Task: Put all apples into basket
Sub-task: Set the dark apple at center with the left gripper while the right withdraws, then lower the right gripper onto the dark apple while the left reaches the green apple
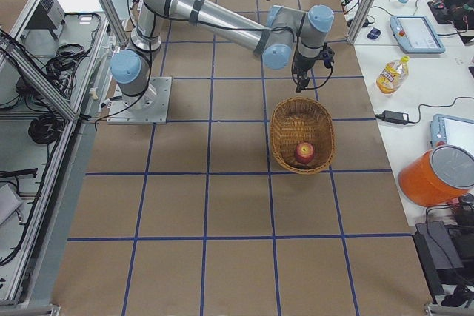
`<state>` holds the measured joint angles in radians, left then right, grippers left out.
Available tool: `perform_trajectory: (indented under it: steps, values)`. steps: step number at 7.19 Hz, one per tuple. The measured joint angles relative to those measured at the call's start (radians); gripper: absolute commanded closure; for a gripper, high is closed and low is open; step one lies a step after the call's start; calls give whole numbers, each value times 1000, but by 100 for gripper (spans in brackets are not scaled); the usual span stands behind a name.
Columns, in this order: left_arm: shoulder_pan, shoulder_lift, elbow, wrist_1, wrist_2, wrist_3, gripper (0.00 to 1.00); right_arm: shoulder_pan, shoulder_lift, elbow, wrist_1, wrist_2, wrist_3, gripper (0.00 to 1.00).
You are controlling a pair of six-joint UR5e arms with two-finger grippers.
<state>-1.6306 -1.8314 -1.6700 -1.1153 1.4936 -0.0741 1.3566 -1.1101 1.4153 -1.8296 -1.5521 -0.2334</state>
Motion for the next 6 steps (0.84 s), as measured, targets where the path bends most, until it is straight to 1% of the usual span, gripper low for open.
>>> perform_trajectory:
  steps: [1, 2, 4, 5, 6]
  values:
    - [98, 31, 28, -77, 6, 135, 0, 70, 0, 0, 5, 4, 92, 0]
    - [206, 49, 39, -112, 9, 269, 0, 143, 0, 1, 6, 9, 189, 0]
    - [437, 39, 41, -144, 3, 459, 0, 270, 5, 2, 2, 27, 344, 0]
    - [509, 18, 38, -145, -1, 544, 0, 324, 6, 5, 3, 42, 420, 0]
    - [543, -18, 45, -121, 1, 631, 0, 378, 7, 17, 4, 62, 503, 0]
